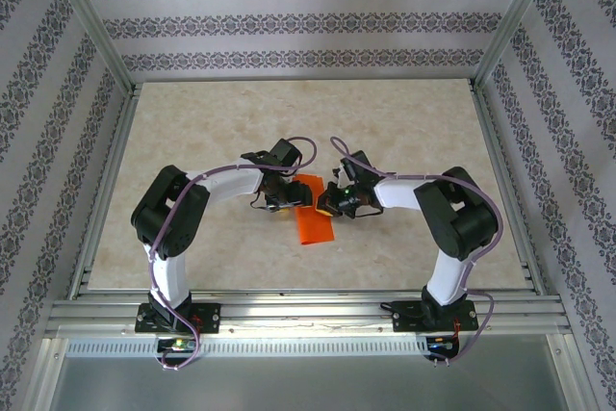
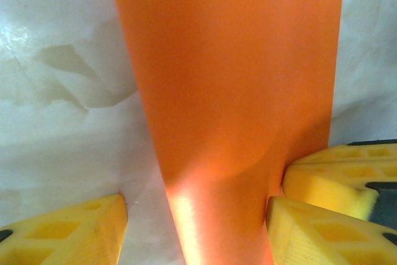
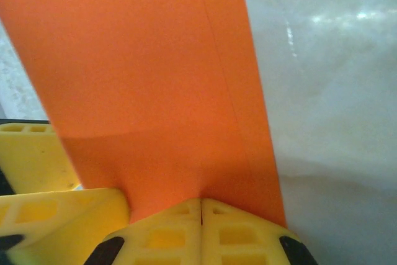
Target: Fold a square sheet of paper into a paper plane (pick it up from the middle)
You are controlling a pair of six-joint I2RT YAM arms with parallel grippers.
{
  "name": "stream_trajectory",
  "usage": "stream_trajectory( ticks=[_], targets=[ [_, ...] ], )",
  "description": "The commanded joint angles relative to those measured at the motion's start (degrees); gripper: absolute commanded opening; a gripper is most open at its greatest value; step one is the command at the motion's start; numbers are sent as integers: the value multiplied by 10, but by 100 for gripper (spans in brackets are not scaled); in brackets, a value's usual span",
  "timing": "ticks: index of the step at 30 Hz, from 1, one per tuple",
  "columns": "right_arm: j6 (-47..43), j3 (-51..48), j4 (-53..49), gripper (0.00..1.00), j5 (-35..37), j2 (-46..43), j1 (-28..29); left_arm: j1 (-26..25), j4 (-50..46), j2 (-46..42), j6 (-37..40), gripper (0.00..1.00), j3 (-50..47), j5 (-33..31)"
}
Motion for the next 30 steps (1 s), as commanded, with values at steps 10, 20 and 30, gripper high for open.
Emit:
stream_trajectory(
  ticks=[10, 20, 30],
  targets=[
    [147, -82, 81, 0, 73, -17, 38, -6, 117, -50, -65, 58, -77, 16],
    [153, -82, 87, 0, 68, -18, 37, -5, 145, -51, -73, 46, -98, 15],
    [128, -60, 114, 19, 35, -115, 11, -5, 90, -26, -42, 40, -69, 4]
  ],
)
